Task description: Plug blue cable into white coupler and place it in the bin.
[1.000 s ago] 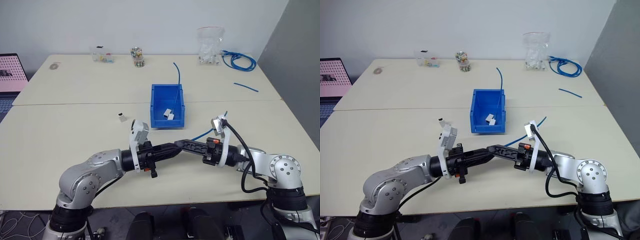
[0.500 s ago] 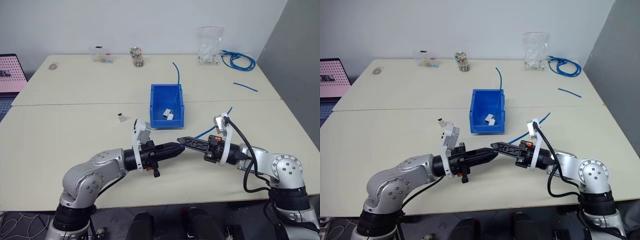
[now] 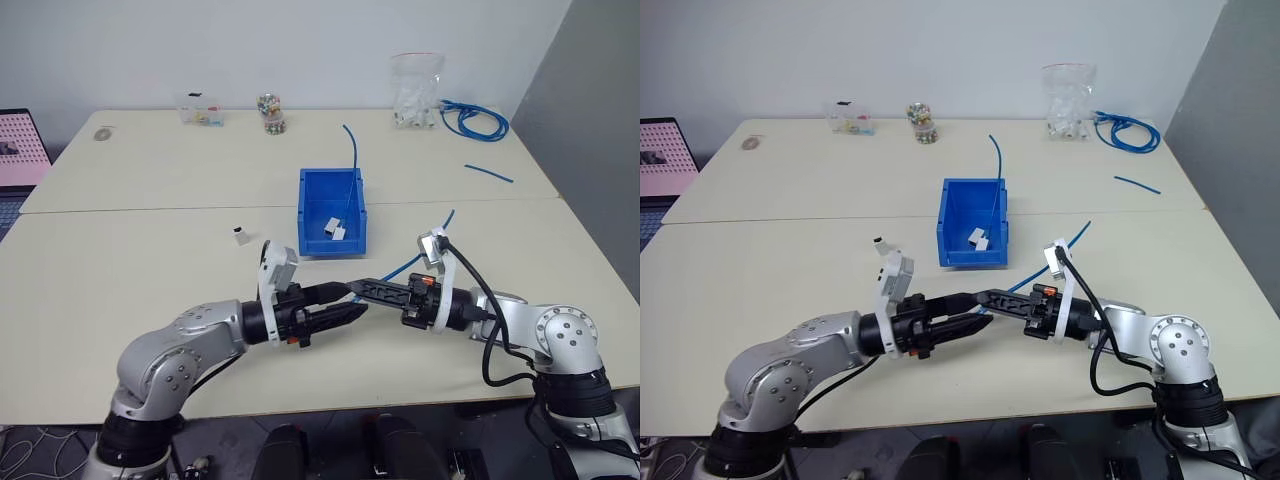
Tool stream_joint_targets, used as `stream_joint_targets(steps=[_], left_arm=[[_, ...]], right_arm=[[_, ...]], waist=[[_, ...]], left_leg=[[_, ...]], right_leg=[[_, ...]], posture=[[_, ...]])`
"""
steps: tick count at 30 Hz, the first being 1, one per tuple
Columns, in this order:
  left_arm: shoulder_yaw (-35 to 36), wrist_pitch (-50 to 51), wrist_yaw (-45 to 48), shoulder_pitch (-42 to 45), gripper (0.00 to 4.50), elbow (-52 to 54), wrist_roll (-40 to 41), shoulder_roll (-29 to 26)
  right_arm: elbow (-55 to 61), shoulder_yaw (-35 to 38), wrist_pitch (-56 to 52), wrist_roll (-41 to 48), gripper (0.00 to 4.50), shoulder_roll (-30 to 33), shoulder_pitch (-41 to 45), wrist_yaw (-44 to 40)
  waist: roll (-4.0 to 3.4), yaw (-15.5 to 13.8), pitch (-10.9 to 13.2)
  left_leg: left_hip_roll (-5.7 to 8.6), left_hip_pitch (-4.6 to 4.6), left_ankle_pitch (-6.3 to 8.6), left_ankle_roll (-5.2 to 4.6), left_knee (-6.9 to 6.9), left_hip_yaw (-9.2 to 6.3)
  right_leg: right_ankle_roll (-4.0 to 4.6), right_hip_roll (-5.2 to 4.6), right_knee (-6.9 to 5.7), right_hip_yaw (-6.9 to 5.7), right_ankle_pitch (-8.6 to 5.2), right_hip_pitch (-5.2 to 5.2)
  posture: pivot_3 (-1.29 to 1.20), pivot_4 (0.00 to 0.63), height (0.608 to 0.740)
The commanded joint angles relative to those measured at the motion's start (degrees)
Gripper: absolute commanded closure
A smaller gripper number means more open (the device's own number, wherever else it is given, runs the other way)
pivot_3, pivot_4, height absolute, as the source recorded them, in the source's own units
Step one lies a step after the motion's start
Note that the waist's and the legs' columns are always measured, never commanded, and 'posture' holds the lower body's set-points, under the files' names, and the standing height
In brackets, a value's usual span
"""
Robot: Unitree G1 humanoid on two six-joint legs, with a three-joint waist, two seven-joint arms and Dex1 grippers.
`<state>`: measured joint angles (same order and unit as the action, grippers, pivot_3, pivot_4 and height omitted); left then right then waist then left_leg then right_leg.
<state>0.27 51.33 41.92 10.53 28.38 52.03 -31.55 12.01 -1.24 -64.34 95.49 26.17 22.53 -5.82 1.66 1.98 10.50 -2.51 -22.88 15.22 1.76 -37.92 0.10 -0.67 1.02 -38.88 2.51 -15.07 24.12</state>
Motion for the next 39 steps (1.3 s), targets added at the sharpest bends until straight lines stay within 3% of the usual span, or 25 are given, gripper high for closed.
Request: stream_joint_targets(steps=[1,5,9,15,21,24,28,36,39], left_arm=[[3.22,1.12,1.94,-3.56,0.91,4.86,3.76,-3.73],[7.91,1.54,0.55,-9.83,0.12,7.59,5.69,-7.12],[12.23,-2.87,-8.65,-13.87,0.05,7.07,-1.35,-5.13],[7.42,-17.46,-34.43,-11.89,0.05,-3.48,-29.34,6.90],[2.65,-27.71,-46.63,-2.73,0.05,-17.95,-42.85,17.70],[3.03,-32.80,-52.75,4.24,0.05,-27.89,-46.31,23.59],[5.06,-38.35,-56.92,11.92,0.05,-40.75,-47.92,27.26],[9.02,-45.27,-59.85,19.09,0.05,-54.64,-48.44,26.90],[9.83,-47.11,-58.87,20.01,0.49,-57.14,-48.04,25.96]], right_arm=[[-0.65,1.26,0.29,-1.35,4.39,0.48,2.23,-2.94],[-2.36,1.96,0.25,-3.70,4.39,1.12,3.39,-5.54],[-3.67,2.58,0.32,-6.37,4.39,1.54,4.02,-8.28],[-3.89,1.62,0.96,-13.42,4.39,0.67,4.51,-13.23],[-3.81,1.64,0.56,-17.90,4.39,0.34,5.38,-16.31],[-4.23,2.93,0.31,-18.66,4.39,0.47,5.88,-16.66],[-3.68,3.86,-0.32,-19.32,4.39,0.87,5.72,-16.78],[-2.15,6.10,-1.62,-18.89,4.39,1.25,5.00,-15.79],[-1.41,6.88,-2.08,-18.60,4.39,1.31,4.25,-15.20]], waist=[[0.00,-0.06,0.00],[0.00,-0.10,0.00],[-0.02,-0.14,0.01],[-0.06,-0.35,-0.03],[-0.01,-0.64,-0.05],[0.03,-0.61,-0.07],[0.05,-0.64,-0.08],[0.06,-0.40,-0.09],[0.06,-0.34,-0.09]], left_leg=[[0.00,0.00,0.00,0.00,0.00,0.00],[-0.01,0.01,0.00,0.00,0.00,-0.01],[0.00,0.02,0.00,0.00,-0.01,-0.03],[0.05,0.05,0.00,0.00,-0.03,-0.01],[0.11,-0.05,0.00,0.00,-0.04,0.02],[0.18,-0.07,0.00,0.00,-0.06,0.03],[0.24,-0.09,0.00,-0.01,-0.07,0.03],[0.67,-0.06,-0.01,-0.02,-0.06,-0.03],[0.72,-0.03,-0.04,-0.05,-0.07,-0.02]], right_leg=[[0.00,0.00,0.00,0.00,0.00,0.00],[0.01,-0.01,0.01,0.00,0.00,0.00],[0.01,-0.05,0.00,0.03,0.00,0.00],[-0.04,-0.08,-0.01,0.04,0.03,-0.05],[-0.08,-0.12,0.04,0.01,0.07,-0.03],[-0.13,-0.17,0.04,0.00,0.10,-0.04],[-0.19,-0.17,0.09,0.02,0.14,-0.05],[-0.23,-0.23,-0.01,0.02,0.16,-0.06],[-0.31,-0.26,-0.04,0.00,0.21,-0.07]], posture=[[0.00,0.150,0.740],[0.00,0.150,0.740],[0.00,0.150,0.740],[0.00,0.150,0.740],[0.00,0.150,0.740],[0.00,0.150,0.740],[0.00,0.150,0.740],[0.00,0.150,0.740],[0.00,0.150,0.740]])
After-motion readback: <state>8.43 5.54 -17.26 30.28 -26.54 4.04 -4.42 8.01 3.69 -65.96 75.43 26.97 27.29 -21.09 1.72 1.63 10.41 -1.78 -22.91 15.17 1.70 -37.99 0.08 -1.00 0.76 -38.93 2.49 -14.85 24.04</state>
